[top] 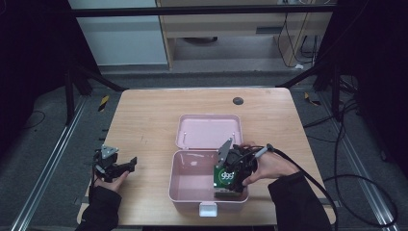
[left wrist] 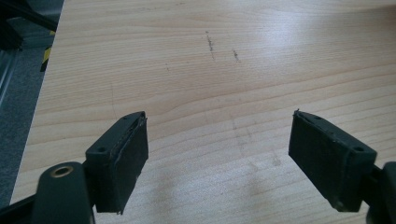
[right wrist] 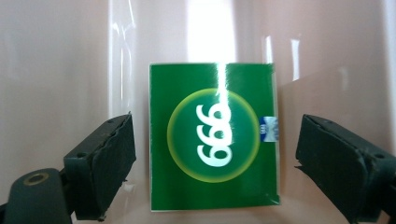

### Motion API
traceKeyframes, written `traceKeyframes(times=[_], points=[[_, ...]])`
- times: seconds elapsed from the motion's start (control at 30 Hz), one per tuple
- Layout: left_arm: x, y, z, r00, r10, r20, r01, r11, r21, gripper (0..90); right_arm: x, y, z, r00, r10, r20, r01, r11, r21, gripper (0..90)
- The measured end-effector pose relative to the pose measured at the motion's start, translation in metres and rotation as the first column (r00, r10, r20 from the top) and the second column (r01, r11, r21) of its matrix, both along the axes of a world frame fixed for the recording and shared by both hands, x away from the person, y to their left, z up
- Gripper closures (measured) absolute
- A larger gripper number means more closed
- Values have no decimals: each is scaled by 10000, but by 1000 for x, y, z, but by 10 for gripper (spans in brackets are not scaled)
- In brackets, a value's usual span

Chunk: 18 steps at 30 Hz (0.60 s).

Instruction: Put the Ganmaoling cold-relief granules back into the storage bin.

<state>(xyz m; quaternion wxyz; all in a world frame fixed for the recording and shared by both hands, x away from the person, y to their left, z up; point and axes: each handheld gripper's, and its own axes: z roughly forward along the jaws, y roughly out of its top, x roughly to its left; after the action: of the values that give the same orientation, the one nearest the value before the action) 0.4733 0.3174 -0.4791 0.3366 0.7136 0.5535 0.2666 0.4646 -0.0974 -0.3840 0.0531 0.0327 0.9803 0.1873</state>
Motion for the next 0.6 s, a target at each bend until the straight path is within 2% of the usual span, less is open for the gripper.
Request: traceKeyframes(times=[0.07,0.1,0.13,0.17,0.2,0.3,0.37,0.4,0.43,0.47,0.5,0.53,0.57,0.6], points=[[0,0,0,10000,1,-3,-1,10000,4,192,0,-3,5,9999,-111,97,108,9994,342,135],[0,0,0,10000,0,-5,0,10000,4,192,0,-3,5,9999,-111,97,108,9994,342,135],[0,0,0,10000,0,-4,0,10000,4,192,-1,-5,9,9996,-228,145,220,9983,543,142],[0,0,0,10000,3,-6,-3,10000,4,193,-2,-8,15,9989,-422,227,397,9944,980,147],[0,0,0,10000,5,-9,-5,10000,1,193,-2,-8,15,9989,-422,227,397,9944,980,147],[0,0,0,10000,5,-22,-5,10000,2,196,-3,-16,27,9962,-759,416,681,9842,1635,165],[0,0,0,10000,3,-10,-3,10000,-10,198,-4,-23,36,9921,-1097,617,945,9732,2099,162],[0,0,0,10000,0,-14,0,10000,-14,199,-4,-27,40,9886,-1319,731,1122,9672,2281,157],[0,0,0,10000,-7,-19,7,10000,-15,202,-5,-35,47,9763,-1839,1141,1503,9554,2543,146],[0,0,0,10000,-7,-17,7,10000,-14,203,-5,-35,47,9763,-1839,1141,1503,9554,2543,146],[0,0,0,10000,-14,-11,14,10000,-15,204,-6,-44,52,9610,-2391,1387,1913,9375,2908,149],[0,0,0,10000,-12,-12,12,10000,-15,204,-6,-44,52,9610,-2391,1387,1913,9375,2908,149],[0,0,0,10000,-15,-24,15,10000,-17,207,-5,-54,55,9405,-3065,1466,2422,9074,3436,152],[0,0,0,10000,-15,-24,15,10000,-17,208,-5,-54,55,9405,-3065,1466,2422,9074,3436,152]])
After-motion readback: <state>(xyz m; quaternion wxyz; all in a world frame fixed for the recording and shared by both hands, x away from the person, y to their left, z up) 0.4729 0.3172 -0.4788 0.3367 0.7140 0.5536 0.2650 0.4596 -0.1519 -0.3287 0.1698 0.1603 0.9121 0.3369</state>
